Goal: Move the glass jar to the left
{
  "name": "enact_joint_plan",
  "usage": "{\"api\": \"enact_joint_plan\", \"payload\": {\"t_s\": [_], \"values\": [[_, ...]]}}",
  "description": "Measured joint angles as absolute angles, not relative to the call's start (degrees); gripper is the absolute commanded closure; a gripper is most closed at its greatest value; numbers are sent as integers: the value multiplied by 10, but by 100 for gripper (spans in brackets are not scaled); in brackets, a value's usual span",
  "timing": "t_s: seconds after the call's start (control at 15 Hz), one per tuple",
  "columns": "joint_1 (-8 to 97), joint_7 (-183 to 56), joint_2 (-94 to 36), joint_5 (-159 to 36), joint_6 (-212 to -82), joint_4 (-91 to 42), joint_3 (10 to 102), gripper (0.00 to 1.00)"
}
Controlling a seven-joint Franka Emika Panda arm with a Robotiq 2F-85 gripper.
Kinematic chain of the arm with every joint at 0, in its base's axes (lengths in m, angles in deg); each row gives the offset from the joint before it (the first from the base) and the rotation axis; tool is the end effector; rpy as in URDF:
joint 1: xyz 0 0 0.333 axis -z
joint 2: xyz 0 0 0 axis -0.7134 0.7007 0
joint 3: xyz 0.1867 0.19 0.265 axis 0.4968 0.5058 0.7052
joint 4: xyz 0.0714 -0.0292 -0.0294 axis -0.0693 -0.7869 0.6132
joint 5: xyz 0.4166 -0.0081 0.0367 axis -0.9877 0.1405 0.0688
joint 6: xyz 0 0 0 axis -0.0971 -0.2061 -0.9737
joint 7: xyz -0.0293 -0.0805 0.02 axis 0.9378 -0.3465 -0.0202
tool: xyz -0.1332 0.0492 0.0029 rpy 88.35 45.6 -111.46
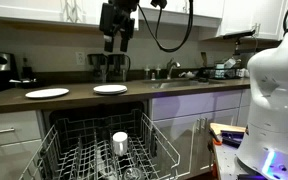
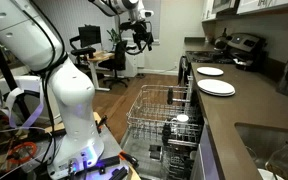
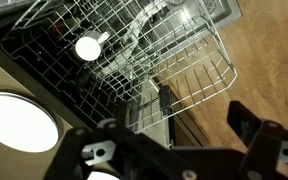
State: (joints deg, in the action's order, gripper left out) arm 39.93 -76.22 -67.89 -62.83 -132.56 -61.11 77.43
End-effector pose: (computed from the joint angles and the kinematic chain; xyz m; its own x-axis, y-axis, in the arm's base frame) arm 0.4276 0.1957 0.5468 0.9628 0.1081 0.2476 0.0920 -0.9929 0.0756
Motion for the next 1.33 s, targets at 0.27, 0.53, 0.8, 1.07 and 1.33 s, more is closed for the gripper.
{"api": "enact_joint_plan", "payload": {"t_s": [0.27, 0.53, 0.8, 1.07, 1.33], "values": [[399, -762, -679, -628, -1326, -611, 774, 0], [399, -762, -679, -628, -1326, -611, 774, 0], [399, -762, -679, -628, -1326, -611, 774, 0], [399, -762, -678, -628, -1326, -611, 773, 0], [385, -749, -660, -634, -1340, -613, 753, 0]]}}
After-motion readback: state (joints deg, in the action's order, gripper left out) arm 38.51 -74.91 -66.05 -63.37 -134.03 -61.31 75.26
